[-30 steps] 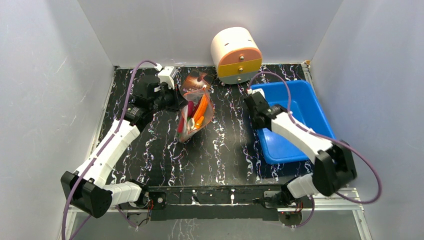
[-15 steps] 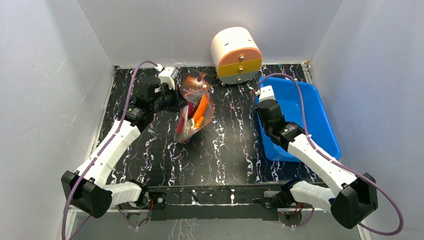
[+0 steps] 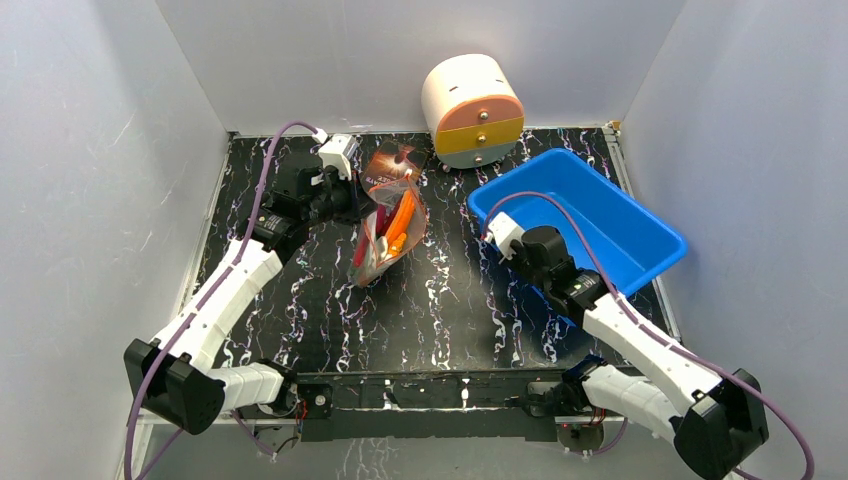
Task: Place the food in the zip-top bag and seal the zipper
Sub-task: Move the bin to the center of the board.
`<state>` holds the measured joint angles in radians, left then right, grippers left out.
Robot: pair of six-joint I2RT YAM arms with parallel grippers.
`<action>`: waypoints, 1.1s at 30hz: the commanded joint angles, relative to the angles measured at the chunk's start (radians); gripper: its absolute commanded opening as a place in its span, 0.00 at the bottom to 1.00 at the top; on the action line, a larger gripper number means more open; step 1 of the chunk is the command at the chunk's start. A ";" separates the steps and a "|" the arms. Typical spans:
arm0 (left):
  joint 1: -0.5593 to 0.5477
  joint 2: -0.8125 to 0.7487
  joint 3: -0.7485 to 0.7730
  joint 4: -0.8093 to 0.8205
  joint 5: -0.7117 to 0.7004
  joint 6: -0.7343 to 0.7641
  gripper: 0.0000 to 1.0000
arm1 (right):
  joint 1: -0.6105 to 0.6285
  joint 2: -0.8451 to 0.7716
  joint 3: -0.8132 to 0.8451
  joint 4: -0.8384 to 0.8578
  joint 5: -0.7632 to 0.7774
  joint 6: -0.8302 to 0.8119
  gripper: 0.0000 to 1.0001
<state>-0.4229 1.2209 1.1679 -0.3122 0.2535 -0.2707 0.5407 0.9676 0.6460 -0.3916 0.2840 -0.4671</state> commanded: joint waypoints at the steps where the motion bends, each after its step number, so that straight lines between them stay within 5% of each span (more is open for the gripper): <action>1: -0.001 -0.002 0.003 0.033 0.001 0.013 0.00 | 0.001 -0.065 -0.023 -0.010 -0.246 -0.145 0.00; 4: -0.002 0.001 0.004 0.037 0.005 0.015 0.00 | -0.017 -0.082 -0.060 -0.045 -0.294 -0.138 0.00; 11: -0.002 0.001 0.000 0.039 0.002 0.034 0.00 | -0.118 -0.083 -0.071 -0.030 -0.276 -0.145 0.33; 20: -0.002 0.005 0.001 0.032 -0.006 0.049 0.00 | -0.219 0.010 -0.040 0.101 -0.092 0.040 0.33; 24: -0.002 0.018 0.016 0.026 -0.006 0.051 0.00 | -0.241 -0.001 -0.018 0.110 -0.168 0.051 0.34; 33: -0.002 0.034 0.043 0.014 0.015 0.038 0.00 | -0.240 -0.050 0.103 0.035 -0.266 0.200 0.59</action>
<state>-0.4229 1.2625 1.1652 -0.2932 0.2512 -0.2352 0.3054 0.9443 0.6453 -0.3782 0.0494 -0.3801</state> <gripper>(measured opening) 0.007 0.575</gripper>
